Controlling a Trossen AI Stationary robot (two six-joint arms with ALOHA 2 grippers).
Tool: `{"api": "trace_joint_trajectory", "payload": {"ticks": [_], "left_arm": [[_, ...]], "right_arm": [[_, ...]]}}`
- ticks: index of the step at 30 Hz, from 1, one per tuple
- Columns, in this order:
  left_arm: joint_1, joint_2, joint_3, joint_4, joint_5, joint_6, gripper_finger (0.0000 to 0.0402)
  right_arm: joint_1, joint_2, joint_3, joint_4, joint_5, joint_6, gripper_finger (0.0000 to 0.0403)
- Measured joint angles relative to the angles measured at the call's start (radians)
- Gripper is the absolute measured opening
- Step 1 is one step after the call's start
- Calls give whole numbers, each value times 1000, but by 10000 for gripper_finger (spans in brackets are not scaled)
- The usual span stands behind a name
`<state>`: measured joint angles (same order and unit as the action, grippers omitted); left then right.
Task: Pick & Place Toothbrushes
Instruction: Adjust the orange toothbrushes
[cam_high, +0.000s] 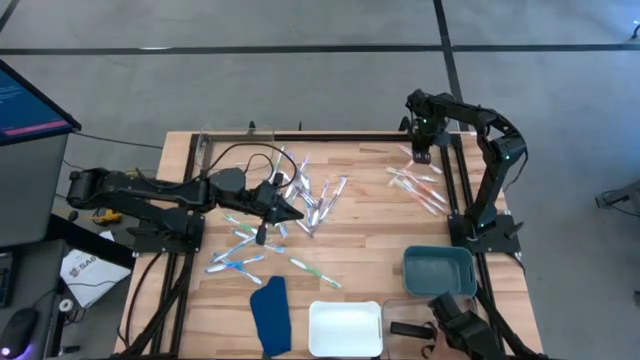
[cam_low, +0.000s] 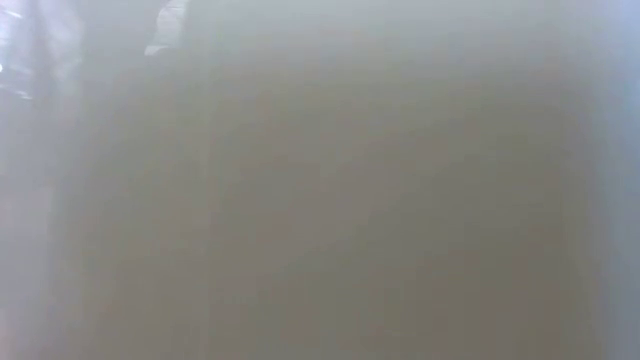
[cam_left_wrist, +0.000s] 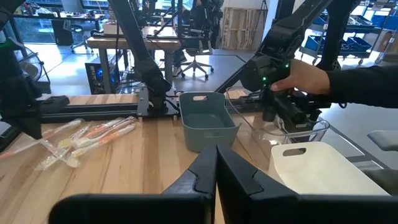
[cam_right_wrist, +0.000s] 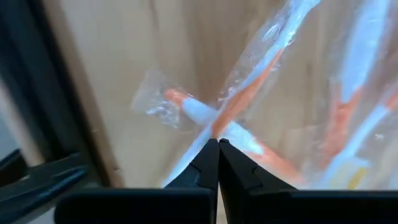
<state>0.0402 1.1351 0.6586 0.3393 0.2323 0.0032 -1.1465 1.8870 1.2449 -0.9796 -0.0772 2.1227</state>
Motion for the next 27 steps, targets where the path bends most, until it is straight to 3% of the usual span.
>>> {"api": "trace_joint_trajectory", "payload": {"ticks": [12, 23, 27], "left_arm": [[0, 0, 0, 1, 0, 0, 1], [0, 0, 0, 0, 0, 19, 2], [0, 0, 0, 0, 0, 19, 2]], "right_arm": [[-1, 0, 0, -54, 4, 0, 0], [1, 0, 11, 55, 3, 26, 0], [-2, 0, 11, 57, 46, 26, 0]]}}
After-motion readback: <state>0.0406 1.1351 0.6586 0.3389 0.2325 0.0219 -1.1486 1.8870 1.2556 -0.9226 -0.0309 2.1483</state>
